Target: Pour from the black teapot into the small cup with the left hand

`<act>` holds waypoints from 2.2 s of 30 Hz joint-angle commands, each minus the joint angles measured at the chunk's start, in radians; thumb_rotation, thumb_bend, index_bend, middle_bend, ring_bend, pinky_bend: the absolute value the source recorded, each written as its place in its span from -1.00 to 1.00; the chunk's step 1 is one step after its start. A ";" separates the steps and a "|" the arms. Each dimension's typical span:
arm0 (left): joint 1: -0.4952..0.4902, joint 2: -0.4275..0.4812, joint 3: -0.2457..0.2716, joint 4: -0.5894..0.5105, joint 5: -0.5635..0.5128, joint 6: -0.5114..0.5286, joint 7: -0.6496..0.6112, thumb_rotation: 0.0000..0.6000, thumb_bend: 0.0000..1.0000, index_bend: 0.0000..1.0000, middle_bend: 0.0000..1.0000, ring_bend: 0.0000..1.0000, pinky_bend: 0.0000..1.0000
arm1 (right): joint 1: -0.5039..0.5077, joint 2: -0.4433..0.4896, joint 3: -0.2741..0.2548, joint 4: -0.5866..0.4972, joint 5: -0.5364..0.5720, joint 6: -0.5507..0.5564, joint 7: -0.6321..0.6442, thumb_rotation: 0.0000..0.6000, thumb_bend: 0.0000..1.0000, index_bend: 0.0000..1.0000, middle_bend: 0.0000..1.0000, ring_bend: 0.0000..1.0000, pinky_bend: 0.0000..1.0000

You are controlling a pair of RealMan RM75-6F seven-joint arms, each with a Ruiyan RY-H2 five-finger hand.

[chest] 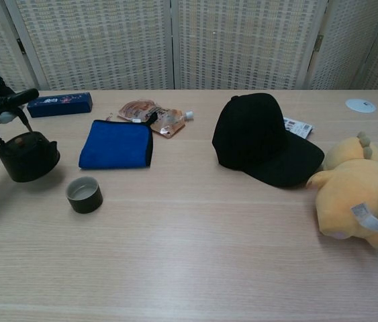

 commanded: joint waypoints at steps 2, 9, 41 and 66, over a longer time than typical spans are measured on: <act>-0.004 -0.010 0.007 0.026 -0.005 -0.014 0.014 -0.73 -0.49 0.73 0.92 0.74 -0.74 | 0.001 -0.001 0.000 0.000 0.000 -0.001 -0.001 1.00 -0.46 -0.72 -0.58 -0.83 -0.86; -0.005 -0.026 0.017 0.069 -0.001 -0.020 0.034 -0.73 -0.50 0.72 0.90 0.72 -0.77 | 0.003 -0.003 -0.002 0.000 -0.003 -0.005 -0.001 1.00 -0.46 -0.72 -0.58 -0.83 -0.86; 0.009 -0.038 0.036 0.098 -0.005 -0.045 0.068 -0.69 -0.50 0.38 0.47 0.27 -0.85 | -0.003 -0.001 -0.008 -0.016 -0.015 0.010 -0.010 1.00 -0.46 -0.72 -0.58 -0.83 -0.86; 0.182 0.126 0.039 -0.232 0.016 0.257 0.179 1.00 -0.51 -0.67 -0.67 -0.61 -0.86 | 0.004 0.035 -0.050 -0.024 -0.041 -0.067 0.089 1.00 -0.45 -0.72 -0.59 -0.83 -0.77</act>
